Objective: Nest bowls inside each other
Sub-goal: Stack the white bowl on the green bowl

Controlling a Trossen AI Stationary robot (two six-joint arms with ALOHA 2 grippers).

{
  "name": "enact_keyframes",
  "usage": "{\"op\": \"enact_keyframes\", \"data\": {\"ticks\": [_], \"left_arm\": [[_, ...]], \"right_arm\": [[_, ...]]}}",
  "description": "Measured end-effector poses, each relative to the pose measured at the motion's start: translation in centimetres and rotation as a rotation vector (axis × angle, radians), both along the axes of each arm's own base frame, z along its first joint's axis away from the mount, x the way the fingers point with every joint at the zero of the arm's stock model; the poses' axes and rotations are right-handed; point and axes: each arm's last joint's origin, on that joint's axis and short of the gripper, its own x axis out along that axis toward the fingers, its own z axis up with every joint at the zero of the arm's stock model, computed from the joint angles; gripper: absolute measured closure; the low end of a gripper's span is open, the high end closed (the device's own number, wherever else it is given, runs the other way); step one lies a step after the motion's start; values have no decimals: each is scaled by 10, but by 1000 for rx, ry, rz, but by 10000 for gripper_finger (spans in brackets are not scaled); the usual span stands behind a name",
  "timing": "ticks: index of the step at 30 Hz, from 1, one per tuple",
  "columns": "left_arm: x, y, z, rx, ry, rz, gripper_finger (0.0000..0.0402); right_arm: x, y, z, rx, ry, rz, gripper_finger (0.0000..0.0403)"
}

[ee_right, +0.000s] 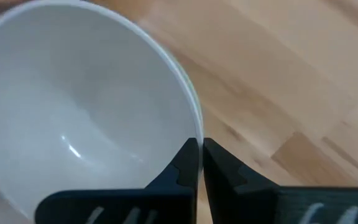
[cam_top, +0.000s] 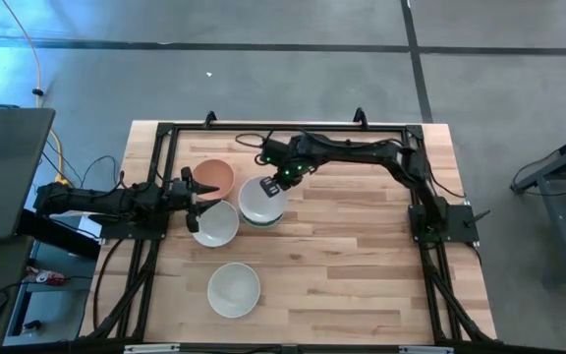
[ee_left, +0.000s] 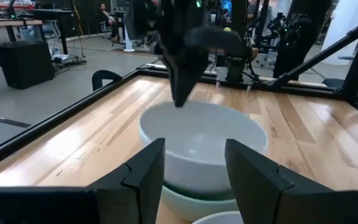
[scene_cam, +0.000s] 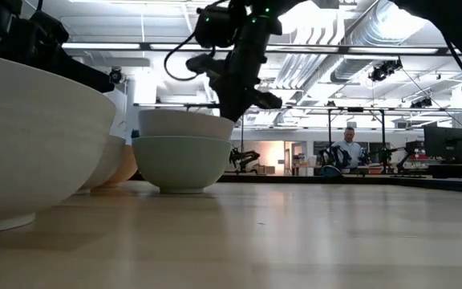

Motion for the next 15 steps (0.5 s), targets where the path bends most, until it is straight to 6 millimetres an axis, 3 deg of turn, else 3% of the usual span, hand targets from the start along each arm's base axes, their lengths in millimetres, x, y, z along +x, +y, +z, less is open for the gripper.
{"op": "enact_keyframes", "data": {"ticks": [7,15], "left_arm": [[1,0,-1,-9,7,-1,245],[1,0,-1,-9,8,1,245]], "right_arm": [[2,11,-20,26,101,40,403],[-9,20,-23,-4,241,75,403]]}}
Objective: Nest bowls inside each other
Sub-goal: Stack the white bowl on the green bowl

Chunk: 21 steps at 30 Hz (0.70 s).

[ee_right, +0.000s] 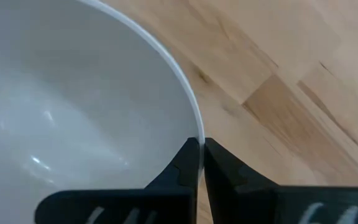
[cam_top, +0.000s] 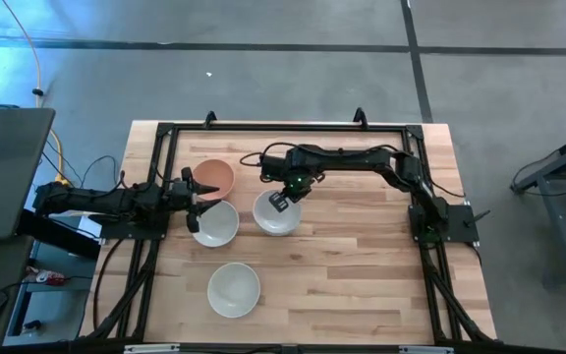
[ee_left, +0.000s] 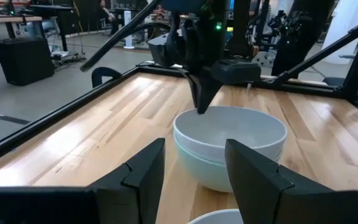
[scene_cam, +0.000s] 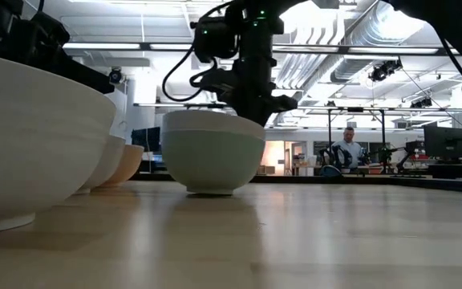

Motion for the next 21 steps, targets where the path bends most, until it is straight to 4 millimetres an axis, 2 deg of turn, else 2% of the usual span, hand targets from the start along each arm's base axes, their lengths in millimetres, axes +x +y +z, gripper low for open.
{"op": "enact_keyframes", "data": {"ticks": [13,21], "left_arm": [[0,0,0,-16,-6,2,245],[0,0,0,-16,-6,3,245]], "right_arm": [[-5,1,0,-12,58,12,403],[-20,-4,21,-92,91,8,403]]}}
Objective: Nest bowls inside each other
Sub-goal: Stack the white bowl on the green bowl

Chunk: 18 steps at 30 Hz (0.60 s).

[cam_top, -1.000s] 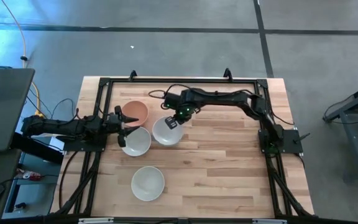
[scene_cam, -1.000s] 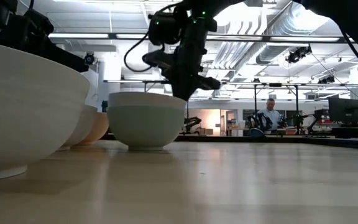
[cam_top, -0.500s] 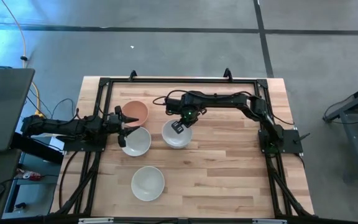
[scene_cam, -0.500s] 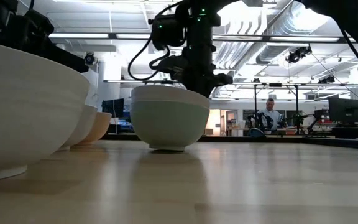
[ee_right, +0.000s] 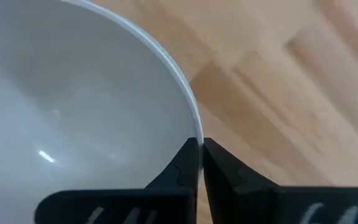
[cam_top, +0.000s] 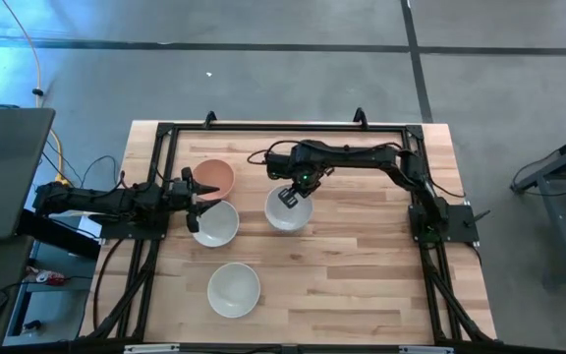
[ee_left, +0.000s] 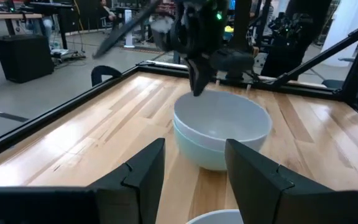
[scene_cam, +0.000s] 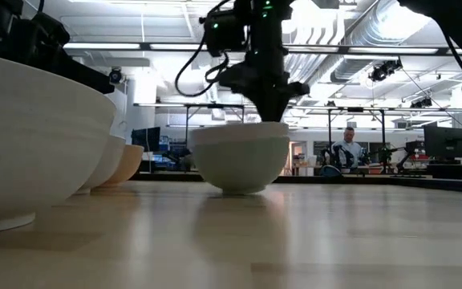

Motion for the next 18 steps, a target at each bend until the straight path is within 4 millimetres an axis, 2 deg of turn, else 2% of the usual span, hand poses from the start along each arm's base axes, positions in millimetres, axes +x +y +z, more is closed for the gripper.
{"op": "enact_keyframes", "data": {"ticks": [3,7,18], "left_arm": [[0,0,0,1,0,4,245],[0,0,0,0,0,6,245],[0,0,0,-18,-7,4,245]], "right_arm": [[-4,-3,9,-25,-22,-15,403],[-4,-2,10,-20,-26,-13,403],[-8,7,-8,38,30,9,403]]}}
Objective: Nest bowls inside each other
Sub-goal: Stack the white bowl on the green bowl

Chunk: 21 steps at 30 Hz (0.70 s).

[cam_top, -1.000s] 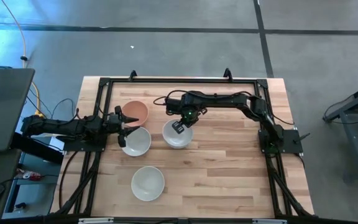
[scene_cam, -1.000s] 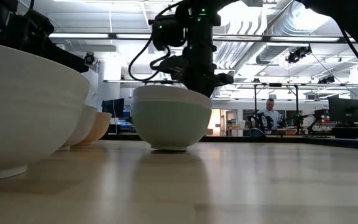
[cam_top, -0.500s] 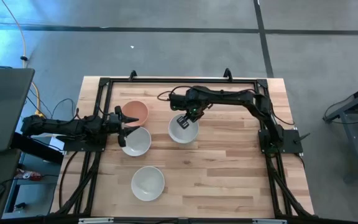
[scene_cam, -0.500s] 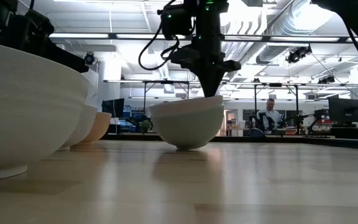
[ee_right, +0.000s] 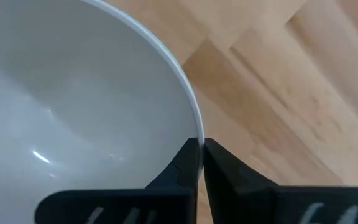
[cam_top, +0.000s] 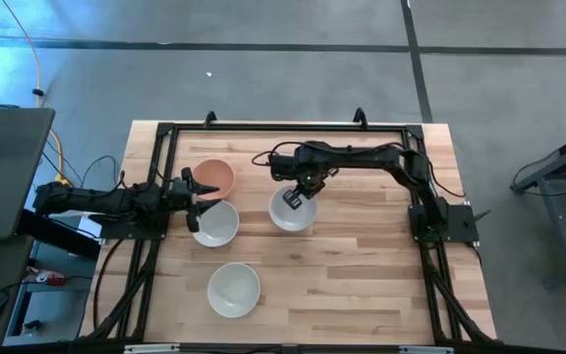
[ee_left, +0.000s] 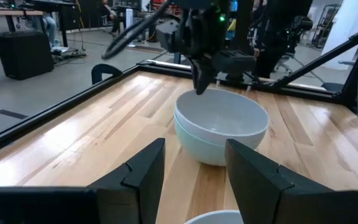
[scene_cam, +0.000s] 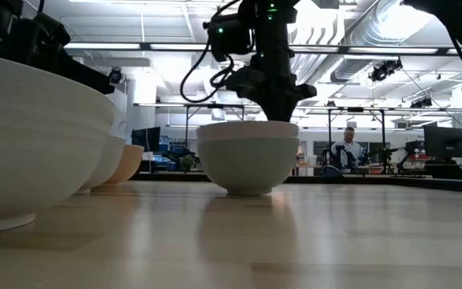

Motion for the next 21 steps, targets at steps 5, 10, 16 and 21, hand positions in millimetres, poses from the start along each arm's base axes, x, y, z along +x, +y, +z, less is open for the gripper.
{"op": "enact_keyframes", "data": {"ticks": [5,10,16,21], "left_arm": [[0,0,0,0,0,0,245],[0,0,0,0,0,0,245],[0,0,0,-7,-3,1,245],[0,0,0,-7,-3,1,245]], "right_arm": [[4,7,-3,5,-28,17,380],[3,7,-3,3,-25,17,339],[3,7,-2,2,-25,17,312],[5,9,6,21,-62,32,303]]}}
